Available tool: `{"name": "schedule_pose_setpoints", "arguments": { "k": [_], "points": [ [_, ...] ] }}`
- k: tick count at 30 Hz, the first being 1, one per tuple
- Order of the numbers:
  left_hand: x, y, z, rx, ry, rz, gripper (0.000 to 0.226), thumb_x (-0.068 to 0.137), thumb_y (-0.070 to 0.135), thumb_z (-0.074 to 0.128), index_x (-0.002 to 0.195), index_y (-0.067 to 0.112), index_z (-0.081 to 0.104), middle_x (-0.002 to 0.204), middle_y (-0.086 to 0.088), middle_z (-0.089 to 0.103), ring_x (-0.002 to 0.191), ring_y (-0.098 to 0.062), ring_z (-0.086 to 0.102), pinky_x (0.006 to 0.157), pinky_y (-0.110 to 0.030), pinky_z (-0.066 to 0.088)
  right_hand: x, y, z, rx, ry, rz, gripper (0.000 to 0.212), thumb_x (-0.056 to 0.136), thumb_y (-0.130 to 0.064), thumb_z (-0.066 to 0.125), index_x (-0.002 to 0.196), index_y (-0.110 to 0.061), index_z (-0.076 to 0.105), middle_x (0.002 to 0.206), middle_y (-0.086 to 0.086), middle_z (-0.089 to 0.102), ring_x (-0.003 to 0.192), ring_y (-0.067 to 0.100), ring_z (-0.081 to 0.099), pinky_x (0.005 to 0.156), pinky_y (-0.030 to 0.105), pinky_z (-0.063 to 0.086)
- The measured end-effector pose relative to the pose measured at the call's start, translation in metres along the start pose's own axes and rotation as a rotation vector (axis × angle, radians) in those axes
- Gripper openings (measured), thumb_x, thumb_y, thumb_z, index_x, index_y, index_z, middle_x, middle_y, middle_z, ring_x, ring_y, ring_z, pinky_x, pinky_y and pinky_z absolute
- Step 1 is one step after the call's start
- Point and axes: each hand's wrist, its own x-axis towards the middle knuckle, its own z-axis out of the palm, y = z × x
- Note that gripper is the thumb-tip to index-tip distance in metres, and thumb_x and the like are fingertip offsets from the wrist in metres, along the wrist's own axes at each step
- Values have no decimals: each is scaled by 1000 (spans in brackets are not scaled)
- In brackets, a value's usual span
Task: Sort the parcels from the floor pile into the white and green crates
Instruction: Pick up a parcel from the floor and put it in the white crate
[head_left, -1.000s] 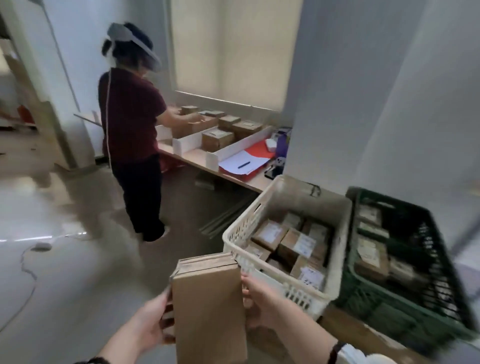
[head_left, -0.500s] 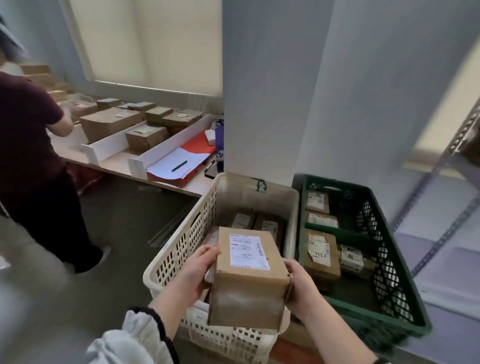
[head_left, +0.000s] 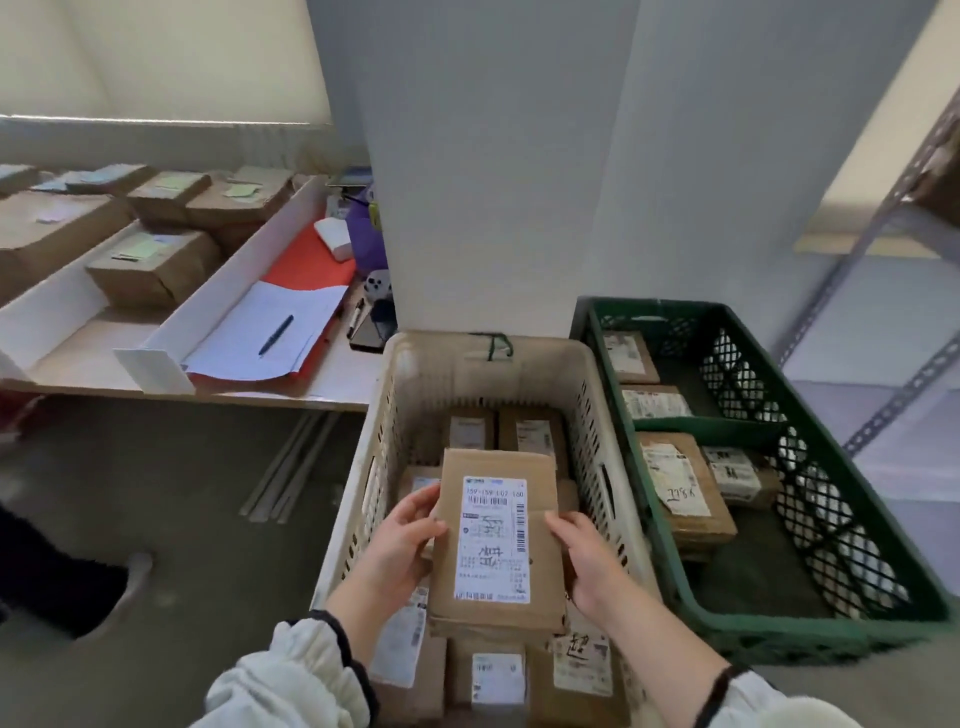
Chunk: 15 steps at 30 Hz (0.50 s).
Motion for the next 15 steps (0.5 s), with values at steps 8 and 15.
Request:
{"name": "schedule_pose_setpoints", "arguments": {
  "k": [8,15],
  "points": [
    [47,-22,-24,131,121,-159,32,89,1,57,118,16,56,103,-8,69,88,-26,68,62,-38,54,43,31,5,-151,60,163,24,94,-21,56,114,-9,52,108,10,65,101,26,61,90,47,50],
    [56,-67,-43,374,215,-294,46,87,10,65,129,22,51,98,3,69,84,-17,68,61,-31,53,58,79,9,-281,50,338,28,94,-23,57,119,-11,53,107,5,65,96,20,62,78,41,55]
  ]
}}
